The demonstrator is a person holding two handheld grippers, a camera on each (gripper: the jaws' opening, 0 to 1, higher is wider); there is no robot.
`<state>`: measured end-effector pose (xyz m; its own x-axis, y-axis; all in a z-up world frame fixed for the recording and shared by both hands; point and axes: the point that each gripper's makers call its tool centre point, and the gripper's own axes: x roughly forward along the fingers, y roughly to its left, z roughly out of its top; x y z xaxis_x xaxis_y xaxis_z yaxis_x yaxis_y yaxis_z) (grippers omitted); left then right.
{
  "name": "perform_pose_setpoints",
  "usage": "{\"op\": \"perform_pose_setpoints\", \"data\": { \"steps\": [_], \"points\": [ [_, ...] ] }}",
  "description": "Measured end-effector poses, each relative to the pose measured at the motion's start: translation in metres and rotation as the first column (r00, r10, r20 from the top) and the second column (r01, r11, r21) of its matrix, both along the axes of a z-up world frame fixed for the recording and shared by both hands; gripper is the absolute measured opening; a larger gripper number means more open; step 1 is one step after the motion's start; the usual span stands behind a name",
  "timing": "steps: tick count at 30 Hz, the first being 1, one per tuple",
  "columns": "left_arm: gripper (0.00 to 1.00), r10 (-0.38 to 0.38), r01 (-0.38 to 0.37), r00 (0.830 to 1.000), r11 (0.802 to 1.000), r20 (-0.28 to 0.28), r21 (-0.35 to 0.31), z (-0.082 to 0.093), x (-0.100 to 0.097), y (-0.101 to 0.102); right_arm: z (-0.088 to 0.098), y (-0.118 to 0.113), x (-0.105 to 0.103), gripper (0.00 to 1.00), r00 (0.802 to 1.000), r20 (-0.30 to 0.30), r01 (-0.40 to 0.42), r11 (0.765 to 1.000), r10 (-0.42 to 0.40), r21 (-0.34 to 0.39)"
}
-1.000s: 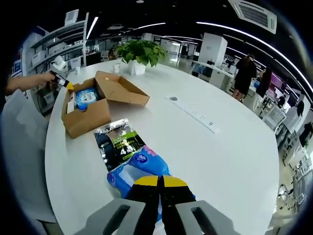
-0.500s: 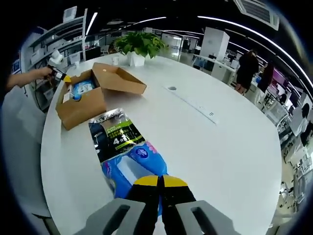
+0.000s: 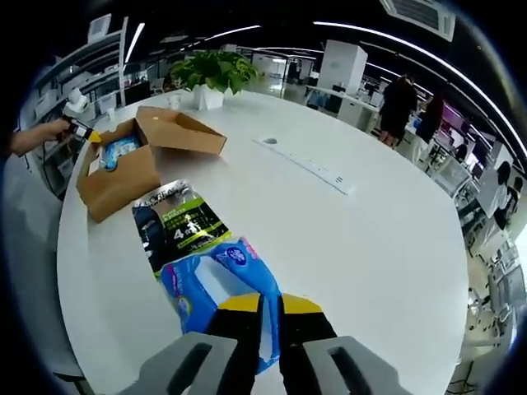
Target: Operate the shoe box by opening the lid, removing the specified soft item, and placing it in the target area until the item is outside and the box remains undamaged.
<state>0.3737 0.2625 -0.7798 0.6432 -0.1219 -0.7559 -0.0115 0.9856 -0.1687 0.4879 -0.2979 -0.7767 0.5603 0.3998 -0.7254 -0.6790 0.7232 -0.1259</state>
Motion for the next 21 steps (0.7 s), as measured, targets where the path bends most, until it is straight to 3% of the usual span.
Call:
{"op": "perform_pose_setpoints", "data": {
  "steps": [14, 21],
  "points": [
    [0.03, 0.004, -0.004, 1.000, 1.000, 0.004, -0.011, -0.001, 0.001, 0.002, 0.012, -0.015, -0.020, 0.25, 0.996, 0.026, 0.081, 0.996, -0.082, 0.043],
    [0.03, 0.006, -0.006, 1.000, 1.000, 0.005, -0.013, -0.001, 0.001, 0.002, 0.007, -0.021, -0.036, 0.28, 0.994, 0.020, 0.104, 0.994, -0.105, 0.038]
  ]
}}
